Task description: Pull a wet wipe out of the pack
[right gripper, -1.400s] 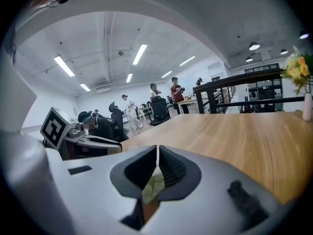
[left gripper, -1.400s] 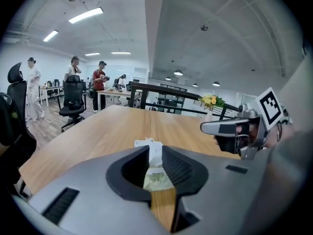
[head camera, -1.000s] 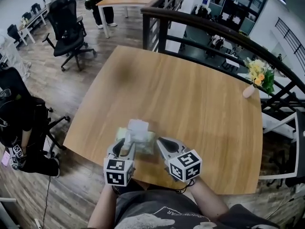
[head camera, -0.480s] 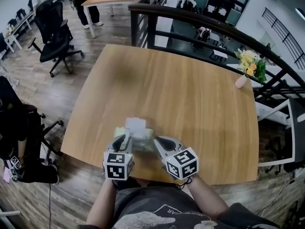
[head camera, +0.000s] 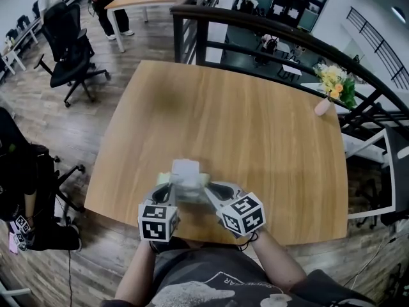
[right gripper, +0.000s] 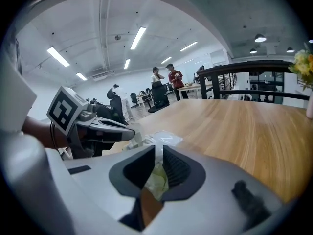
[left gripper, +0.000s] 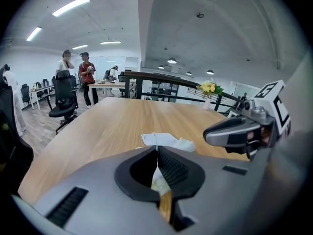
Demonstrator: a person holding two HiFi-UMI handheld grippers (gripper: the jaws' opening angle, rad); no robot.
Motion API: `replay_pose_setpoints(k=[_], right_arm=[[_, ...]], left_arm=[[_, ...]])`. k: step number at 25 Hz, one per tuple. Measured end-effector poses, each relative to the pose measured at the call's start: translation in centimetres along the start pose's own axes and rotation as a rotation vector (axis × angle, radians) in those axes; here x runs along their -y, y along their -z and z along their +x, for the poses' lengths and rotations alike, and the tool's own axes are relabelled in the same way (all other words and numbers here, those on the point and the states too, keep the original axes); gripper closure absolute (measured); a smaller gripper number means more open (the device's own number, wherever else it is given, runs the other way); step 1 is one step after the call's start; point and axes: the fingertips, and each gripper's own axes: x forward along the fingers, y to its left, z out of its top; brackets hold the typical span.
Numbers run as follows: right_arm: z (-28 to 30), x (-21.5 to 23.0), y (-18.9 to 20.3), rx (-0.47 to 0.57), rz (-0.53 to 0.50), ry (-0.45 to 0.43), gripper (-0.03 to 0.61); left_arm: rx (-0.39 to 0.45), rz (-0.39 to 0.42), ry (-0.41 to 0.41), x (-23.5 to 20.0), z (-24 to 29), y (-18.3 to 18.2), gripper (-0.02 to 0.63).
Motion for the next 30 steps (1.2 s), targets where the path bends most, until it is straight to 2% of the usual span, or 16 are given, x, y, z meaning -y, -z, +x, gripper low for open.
replay_pose_setpoints(k=[2, 5, 12, 21, 30], right_arm=[[0.5, -0.1, 0.1, -0.008, 0.005, -0.017, 0.537], [1.2, -0.4, 0.0, -0.008, 0.013, -0.044, 0.465], [3.1, -0.9, -0.1, -0.048, -0.055, -0.065, 0.425], [4.6, -1.3, -0.7, -0.067, -0.161, -0.064, 0.437], [4.8, -1.0, 0.3, -0.097, -0.139, -0.088, 0.537]], left_arm=[[-0.004, -0.007, 0.003, -0.2, 0.2, 0.1, 0.597], [-0.007, -0.010, 0.003, -0.5, 0.3, 0.1, 0.597], [-0.019, -0.018, 0.002, -1.0, 0.1, 0.3, 0.597], [-0.034, -0.010, 0.006, -1.2, 0.3, 0.2, 0.597], [-0.039, -0.021, 0.007, -1.2, 0.6, 0.4, 0.597]])
